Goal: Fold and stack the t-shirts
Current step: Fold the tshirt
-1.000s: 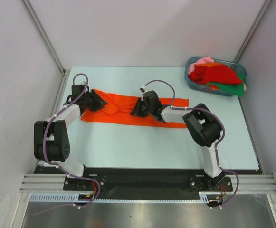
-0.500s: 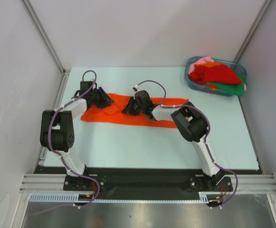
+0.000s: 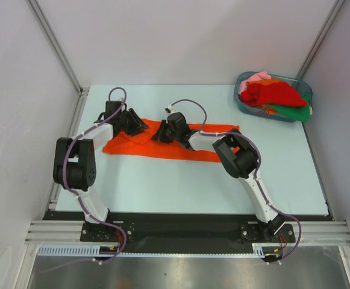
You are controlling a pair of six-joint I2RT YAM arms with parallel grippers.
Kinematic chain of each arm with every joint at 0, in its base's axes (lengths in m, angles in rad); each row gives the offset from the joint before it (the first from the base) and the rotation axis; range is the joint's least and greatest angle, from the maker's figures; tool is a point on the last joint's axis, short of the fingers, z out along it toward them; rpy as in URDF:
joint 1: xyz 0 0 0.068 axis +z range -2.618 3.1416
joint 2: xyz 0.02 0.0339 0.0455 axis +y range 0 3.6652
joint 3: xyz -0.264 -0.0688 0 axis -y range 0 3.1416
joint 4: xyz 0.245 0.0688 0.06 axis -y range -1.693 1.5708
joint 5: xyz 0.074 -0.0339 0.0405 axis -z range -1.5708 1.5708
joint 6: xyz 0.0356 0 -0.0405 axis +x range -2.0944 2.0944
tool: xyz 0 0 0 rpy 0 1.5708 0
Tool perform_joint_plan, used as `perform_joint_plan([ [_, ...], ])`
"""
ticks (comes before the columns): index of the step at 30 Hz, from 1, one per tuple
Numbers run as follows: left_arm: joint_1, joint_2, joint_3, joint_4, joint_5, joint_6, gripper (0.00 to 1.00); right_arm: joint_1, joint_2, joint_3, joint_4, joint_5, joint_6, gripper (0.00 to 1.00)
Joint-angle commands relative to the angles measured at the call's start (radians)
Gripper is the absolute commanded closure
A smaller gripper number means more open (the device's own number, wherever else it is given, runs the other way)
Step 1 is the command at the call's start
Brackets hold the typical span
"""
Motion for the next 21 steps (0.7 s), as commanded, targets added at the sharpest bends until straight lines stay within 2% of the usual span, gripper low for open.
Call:
perform_joint_plan([
  [1, -0.014, 0.006, 0.054, 0.024, 0.013, 0.006, 0.59, -0.016, 0.029, 0.066, -0.013, 0.032, -0.039, 1.00],
  [11, -0.045, 0.094, 0.099, 0.026, 0.023, -0.003, 0.59, -0.055, 0.060, 0.128, -0.045, 0.001, -0.096, 1.00],
  [18, -0.050, 0.126, 0.111, 0.029, 0.013, -0.003, 0.60, -0.088, 0.097, 0.180, -0.075, -0.086, -0.139, 1.00],
  [21, -0.053, 0.111, 0.103, 0.029, 0.006, 0.002, 0.60, -0.093, 0.011, 0.145, -0.095, -0.067, -0.185, 1.00],
])
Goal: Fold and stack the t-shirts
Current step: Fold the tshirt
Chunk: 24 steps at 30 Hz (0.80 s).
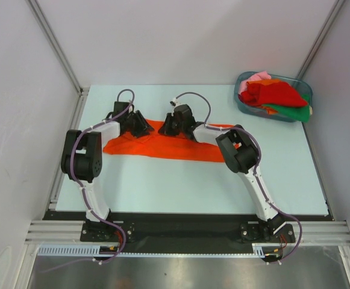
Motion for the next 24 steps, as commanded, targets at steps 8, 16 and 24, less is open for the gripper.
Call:
perform_joint_plan([
  [8, -0.015, -0.054, 0.004, 0.026, -0.002, 0.007, 0.60, -0.007, -0.316, -0.123, -0.258, 0.060, -0.223, 0.95],
  [16, -0.016, -0.076, 0.009, 0.016, -0.018, 0.010, 0.60, -0.034, -0.454, -0.524, 0.099, -0.112, -0.096, 0.96],
  [24, -0.016, -0.054, 0.020, 0.015, -0.015, 0.015, 0.60, -0.091, -0.344, -0.572, 0.291, -0.206, -0.026, 0.97],
])
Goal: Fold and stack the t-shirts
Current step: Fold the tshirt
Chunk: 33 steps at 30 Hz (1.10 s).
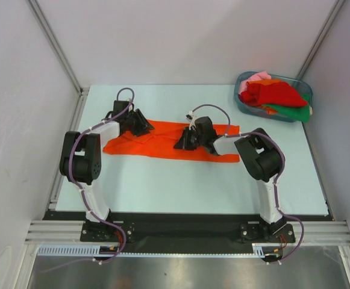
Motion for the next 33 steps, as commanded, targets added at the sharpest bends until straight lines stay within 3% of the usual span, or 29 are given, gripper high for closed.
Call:
perform_joint_plan([
  [1, -0.009, -0.022, 0.020, 0.016, -0.009, 0.014, 0.60, -0.042, 0.028, 0.004, 0.168, -0.057, 0.044, 0.97],
  [15, -0.009, -0.021, 0.014, 0.004, -0.026, 0.031, 0.60, -0.183, 0.140, 0.134, 0.088, -0.094, -0.005, 0.97],
  [20, -0.012, -0.085, 0.000, -0.019, -0.035, 0.049, 0.59, -0.222, 0.057, 0.157, -0.013, -0.081, -0.088, 0.96],
  [26, -0.015, -0.173, -0.038, -0.033, -0.054, 0.060, 0.57, -0.286, -0.141, 0.027, -0.191, -0.025, -0.160, 0.95],
  [30, -0.015, -0.162, -0.056, -0.028, -0.049, 0.057, 0.55, -0.311, -0.335, -0.162, -0.173, 0.015, -0.162, 0.93],
  [33, -0.015, -0.115, -0.058, -0.025, -0.068, 0.061, 0.55, -0.363, -0.376, -0.272, -0.122, 0.034, -0.159, 0.91],
])
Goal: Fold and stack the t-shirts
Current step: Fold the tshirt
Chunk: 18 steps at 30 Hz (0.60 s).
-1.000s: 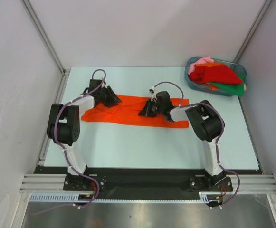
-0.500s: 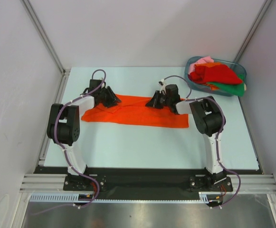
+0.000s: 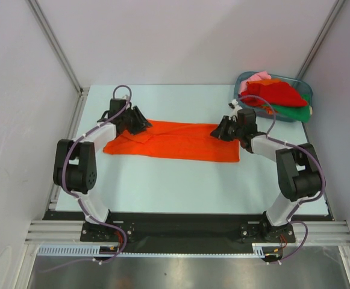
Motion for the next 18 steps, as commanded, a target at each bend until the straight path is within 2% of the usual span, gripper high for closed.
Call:
perform_joint_plan([
  [1, -0.008, 0.035, -0.019, 0.007, -0.036, 0.029, 0.55, -0.051, -0.022, -0.088, 0.017, 0.047, -0.032, 0.91],
  [6, 0.006, 0.115, -0.011, 0.013, -0.067, 0.041, 0.55, -0.146, 0.053, -0.111, 0.108, 0.007, -0.009, 0.90],
  [12, 0.015, 0.088, -0.009, -0.027, -0.114, 0.044, 0.54, -0.196, 0.141, -0.018, 0.048, 0.033, -0.020, 0.88],
  [14, 0.018, -0.015, -0.069, -0.035, -0.147, 0.041, 0.44, -0.165, 0.098, -0.008, -0.066, 0.088, -0.028, 0.82],
  [15, 0.021, -0.059, -0.092, -0.039, -0.161, 0.038, 0.41, -0.147, 0.035, -0.011, -0.105, 0.120, -0.035, 0.76],
  [16, 0.033, -0.097, -0.141, -0.047, -0.179, 0.039, 0.39, -0.124, 0.006, -0.004, -0.156, 0.215, -0.040, 0.66],
  [18, 0.061, -0.213, -0.202, -0.087, -0.213, 0.026, 0.34, -0.067, -0.062, 0.004, -0.306, 0.272, -0.057, 0.61],
])
